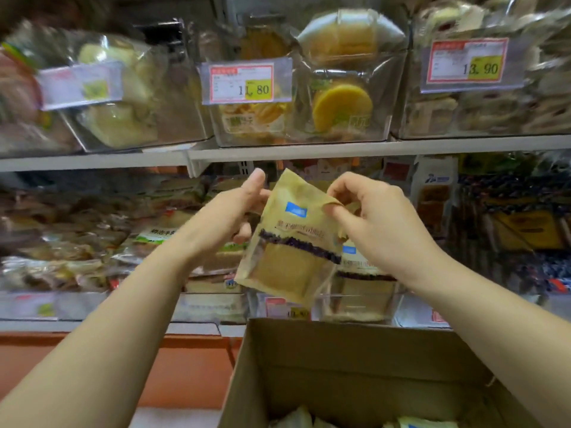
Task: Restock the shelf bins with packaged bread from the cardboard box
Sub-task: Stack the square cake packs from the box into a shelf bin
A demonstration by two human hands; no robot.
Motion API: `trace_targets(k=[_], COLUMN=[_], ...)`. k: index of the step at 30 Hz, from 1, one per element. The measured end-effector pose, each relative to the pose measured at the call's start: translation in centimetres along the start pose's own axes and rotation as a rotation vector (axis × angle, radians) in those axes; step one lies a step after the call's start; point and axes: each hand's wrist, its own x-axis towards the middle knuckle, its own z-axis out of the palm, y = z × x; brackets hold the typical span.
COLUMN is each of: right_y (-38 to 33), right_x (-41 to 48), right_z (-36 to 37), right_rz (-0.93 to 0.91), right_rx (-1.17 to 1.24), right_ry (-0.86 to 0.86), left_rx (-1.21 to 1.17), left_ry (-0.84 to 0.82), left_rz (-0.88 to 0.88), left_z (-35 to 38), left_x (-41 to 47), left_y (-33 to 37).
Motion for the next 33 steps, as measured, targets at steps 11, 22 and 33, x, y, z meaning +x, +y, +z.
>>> trace_targets(k=[11,22,33], right_y=[1.4,1.7,4.1], right_x=[3.1,2.0,3.1], right_z=[4.5,7.2,15.5], right_rz=[0.036,-0.025,0.474], right_rx=[-0.044,-0.326,-0.316], right_ry=[-0.019,-0.282,-0.796], left_rx=[0.185,0.411,0.853], left_ry=[0.156,0.307,0.260], left_rz=[-0.064,0.037,0.380], left_z=[2.5,1.9,1.0], left_x=[0.0,-1.0,-4.6], left_y=[-2.4,-5.0,-9.6])
